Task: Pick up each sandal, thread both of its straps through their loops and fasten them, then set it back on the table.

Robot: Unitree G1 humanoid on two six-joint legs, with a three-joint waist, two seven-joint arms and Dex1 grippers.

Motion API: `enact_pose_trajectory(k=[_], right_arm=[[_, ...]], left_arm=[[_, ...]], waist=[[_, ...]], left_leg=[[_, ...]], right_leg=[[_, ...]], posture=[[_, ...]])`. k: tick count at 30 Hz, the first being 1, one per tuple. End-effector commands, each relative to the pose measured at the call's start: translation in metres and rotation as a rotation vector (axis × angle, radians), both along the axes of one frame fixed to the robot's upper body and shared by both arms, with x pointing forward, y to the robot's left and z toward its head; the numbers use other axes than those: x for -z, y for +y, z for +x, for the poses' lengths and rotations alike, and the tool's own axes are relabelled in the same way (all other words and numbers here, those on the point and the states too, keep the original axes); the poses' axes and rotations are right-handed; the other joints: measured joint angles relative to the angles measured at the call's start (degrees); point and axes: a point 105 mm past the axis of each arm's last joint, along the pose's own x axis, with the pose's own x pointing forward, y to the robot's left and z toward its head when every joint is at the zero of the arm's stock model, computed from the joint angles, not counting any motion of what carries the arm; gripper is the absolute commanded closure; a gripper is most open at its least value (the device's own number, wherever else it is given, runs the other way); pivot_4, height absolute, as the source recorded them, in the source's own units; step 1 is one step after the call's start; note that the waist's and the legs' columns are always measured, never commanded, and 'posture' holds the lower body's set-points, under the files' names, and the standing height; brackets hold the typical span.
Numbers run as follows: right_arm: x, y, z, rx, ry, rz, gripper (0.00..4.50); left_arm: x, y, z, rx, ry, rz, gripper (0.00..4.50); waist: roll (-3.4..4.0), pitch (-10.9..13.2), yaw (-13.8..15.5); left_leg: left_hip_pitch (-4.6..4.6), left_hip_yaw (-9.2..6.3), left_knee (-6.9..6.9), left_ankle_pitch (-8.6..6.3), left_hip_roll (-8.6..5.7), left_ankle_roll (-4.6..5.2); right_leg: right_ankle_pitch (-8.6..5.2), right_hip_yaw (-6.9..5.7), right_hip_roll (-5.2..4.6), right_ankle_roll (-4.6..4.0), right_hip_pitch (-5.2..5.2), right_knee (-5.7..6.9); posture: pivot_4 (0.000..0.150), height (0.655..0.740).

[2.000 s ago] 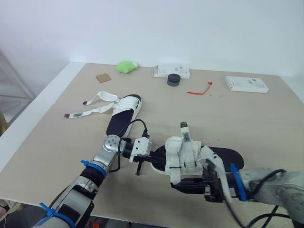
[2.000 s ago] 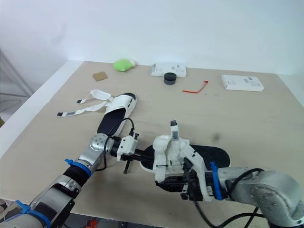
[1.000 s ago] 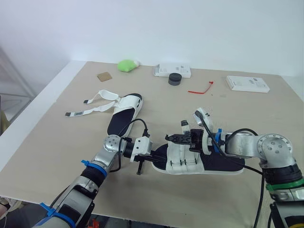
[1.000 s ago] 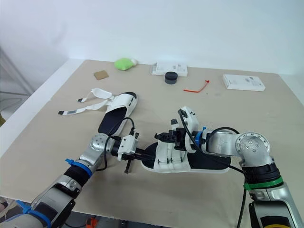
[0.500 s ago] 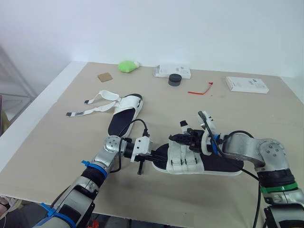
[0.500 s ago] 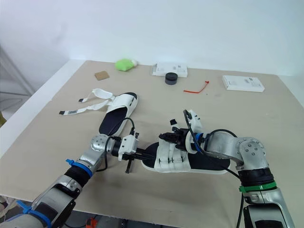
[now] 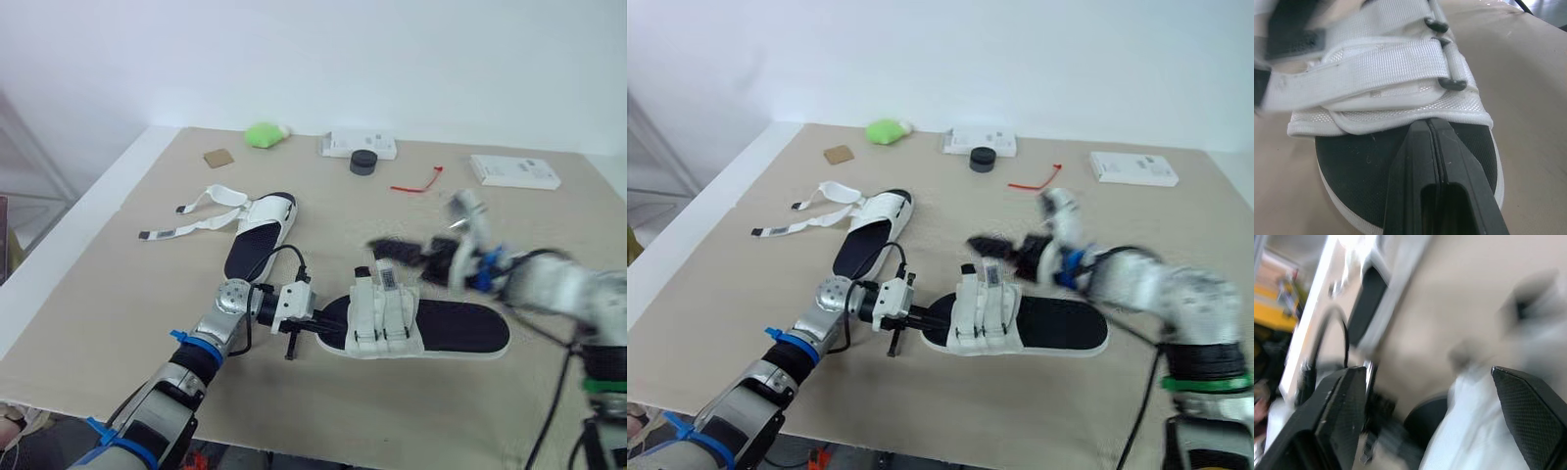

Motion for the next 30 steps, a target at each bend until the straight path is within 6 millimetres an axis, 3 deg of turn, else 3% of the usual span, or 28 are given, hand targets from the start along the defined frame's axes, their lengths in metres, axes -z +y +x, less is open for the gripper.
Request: enact_pose_trajectory(k=[1,7,11,15,18,22,30], right_arm=[[-0.032,0.005,-0.032,-0.186,-0.221,-0.110,0.10],[0.003,-0.024,-0.062,-0.343,-0.229,-0.448,0.10],[0.045,-0.047,-0.075,-0.456,-0.162,-0.669,0.10],[0.060,-0.057,-0.081,-0.502,-0.156,-0.697,0.10],[0.065,-0.057,-0.082,-0.520,-0.162,-0.692,0.10],[0.066,-0.044,-0.080,-0.532,-0.190,-0.617,0.10],[0.065,-0.022,-0.089,-0.595,-0.186,-0.529,0.10]], left_arm=[[0.083,0.032,-0.029,-0.006,0.234,0.316,4.50],[0.054,0.024,-0.014,-0.011,0.183,0.208,4.50],[0.007,0.016,-0.001,0.000,0.127,0.065,4.50],[-0.025,0.018,0.003,0.011,0.080,-0.007,4.50],[-0.039,0.020,0.005,0.006,0.066,-0.036,4.50],[-0.080,0.027,0.001,0.011,0.019,-0.127,4.50],[-0.120,0.047,-0.012,-0.055,-0.007,-0.214,4.50]], waist=[[0.00,-0.05,0.00],[-0.14,0.17,0.18],[0.06,0.76,-0.33],[0.25,1.79,-0.74],[0.30,2.36,-0.71],[-0.08,3.38,-0.76],[-0.14,3.61,-0.68]], left_leg=[[0.04,0.05,-0.02,-0.03,-0.01,0.03],[0.04,0.04,-0.04,-0.14,0.10,0.17],[0.00,0.29,0.01,-0.17,0.17,0.11],[-0.34,0.37,-0.01,-0.12,0.20,0.03],[-0.56,0.41,-0.07,-0.03,0.19,-0.10],[-0.58,0.33,-0.16,0.11,0.41,-0.35],[-0.58,0.29,-0.19,0.24,0.50,-0.65]], right_leg=[[-0.01,-0.01,0.04,-0.04,0.03,0.00],[-0.24,-0.15,0.40,0.03,0.15,-0.01],[-0.17,-0.12,0.39,0.10,-0.05,-0.01],[0.01,-0.07,0.58,0.21,-0.40,0.02],[0.05,0.10,0.80,0.41,-0.45,0.12],[0.01,0.13,1.11,0.44,-0.48,0.18],[0.04,0.12,1.18,0.40,-0.47,0.20]], posture=[[0.150,0.7400],[0.150,0.7400],[0.150,0.7400],[0.150,0.7400],[0.150,0.7400],[0.150,0.7400],[0.150,0.7400]])
